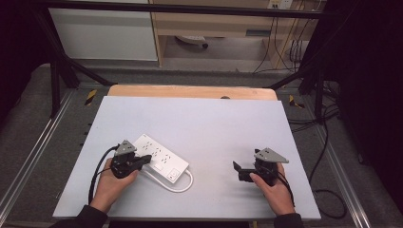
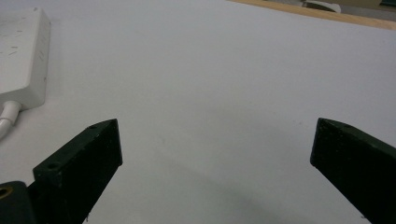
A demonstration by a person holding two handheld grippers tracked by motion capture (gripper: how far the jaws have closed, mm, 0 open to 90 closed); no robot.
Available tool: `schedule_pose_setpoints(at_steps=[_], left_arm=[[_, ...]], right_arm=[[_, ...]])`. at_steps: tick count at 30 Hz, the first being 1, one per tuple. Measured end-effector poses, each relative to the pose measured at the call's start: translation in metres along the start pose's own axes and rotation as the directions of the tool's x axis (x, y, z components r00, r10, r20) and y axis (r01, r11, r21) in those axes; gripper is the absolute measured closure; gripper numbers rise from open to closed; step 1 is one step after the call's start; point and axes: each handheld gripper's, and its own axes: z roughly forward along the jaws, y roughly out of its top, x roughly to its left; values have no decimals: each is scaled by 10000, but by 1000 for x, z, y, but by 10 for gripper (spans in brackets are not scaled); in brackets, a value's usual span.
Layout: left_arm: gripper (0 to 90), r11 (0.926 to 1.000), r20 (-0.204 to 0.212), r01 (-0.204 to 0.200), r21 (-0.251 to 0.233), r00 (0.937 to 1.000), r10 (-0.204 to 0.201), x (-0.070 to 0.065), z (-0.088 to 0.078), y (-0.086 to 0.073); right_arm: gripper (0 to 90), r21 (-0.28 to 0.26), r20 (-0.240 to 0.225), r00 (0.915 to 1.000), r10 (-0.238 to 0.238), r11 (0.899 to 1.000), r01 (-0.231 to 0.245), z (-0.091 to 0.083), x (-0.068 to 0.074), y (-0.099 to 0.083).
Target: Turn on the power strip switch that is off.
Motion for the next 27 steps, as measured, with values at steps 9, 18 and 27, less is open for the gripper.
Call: schedule_pose_setpoints(at_steps=[9, 18, 27], left_arm=[[900, 9999, 35, -77, 149, 10000, 76, -2, 5, 0], [900, 9998, 105, -132, 157, 9999, 131, -4, 8, 1], [900, 9998, -18, -80, 166, 10000, 80, -1, 7, 0]], right_arm=[[26, -3, -1, 10000, -35, 10000, 35, 0, 0, 0], [26, -4, -11, 10000, -36, 10000, 36, 0, -1, 0], [26, 2, -12, 10000, -28, 10000, 28, 0, 0, 0]])
